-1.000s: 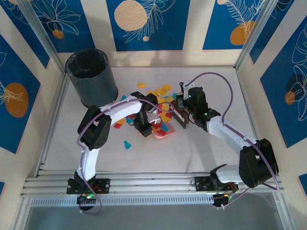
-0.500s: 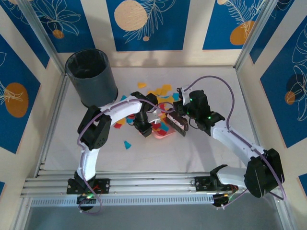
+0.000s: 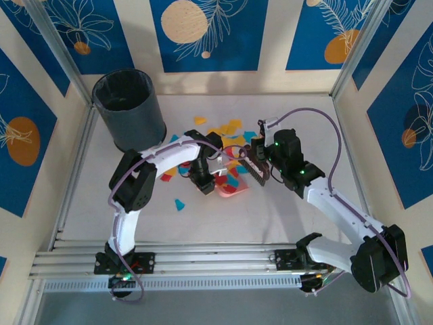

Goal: Sweep away the paper scraps from the table

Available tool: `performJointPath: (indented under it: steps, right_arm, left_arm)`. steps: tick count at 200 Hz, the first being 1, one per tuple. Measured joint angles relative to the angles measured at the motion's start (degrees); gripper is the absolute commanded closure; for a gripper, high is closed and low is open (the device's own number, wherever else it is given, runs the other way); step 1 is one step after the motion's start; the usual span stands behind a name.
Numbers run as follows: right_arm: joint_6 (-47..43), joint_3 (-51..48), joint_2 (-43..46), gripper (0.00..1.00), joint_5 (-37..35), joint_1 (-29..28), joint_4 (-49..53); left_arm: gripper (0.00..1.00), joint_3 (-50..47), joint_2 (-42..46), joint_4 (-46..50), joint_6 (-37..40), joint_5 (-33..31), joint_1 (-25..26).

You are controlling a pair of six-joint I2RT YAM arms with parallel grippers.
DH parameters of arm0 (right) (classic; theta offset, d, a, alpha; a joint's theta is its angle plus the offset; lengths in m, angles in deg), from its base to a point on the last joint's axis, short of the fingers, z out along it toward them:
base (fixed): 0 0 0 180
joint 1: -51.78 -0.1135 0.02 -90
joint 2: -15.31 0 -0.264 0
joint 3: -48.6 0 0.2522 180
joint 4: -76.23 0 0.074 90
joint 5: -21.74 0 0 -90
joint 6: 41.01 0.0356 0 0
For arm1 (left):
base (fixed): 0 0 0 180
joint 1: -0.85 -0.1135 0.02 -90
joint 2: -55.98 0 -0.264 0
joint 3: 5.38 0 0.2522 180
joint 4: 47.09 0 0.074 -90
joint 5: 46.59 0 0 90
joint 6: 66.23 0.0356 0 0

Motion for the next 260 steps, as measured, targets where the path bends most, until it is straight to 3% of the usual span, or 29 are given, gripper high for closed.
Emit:
performJointPath:
  steps: [58,119,260]
  right_arm:
    - [1.40,-0.02,-5.27,1.00,-7.48,0.70,-1.09]
    - [3.02,-1.49,-4.70,1.00,-12.20,-0.28,-0.04]
    - [4.48,-3.72,-1.62,1.00,-1.42,-0.85,0.28]
  left_arm:
    - [1.00,-1.33,0.92,0.04,1.49,2.16,0.72]
    - [1.00,-1.33,0.96,0.00,1.51,2.93,1.36]
    - [1.00,-0.76,-0.22,-0.72,1.49,2.43,1.88]
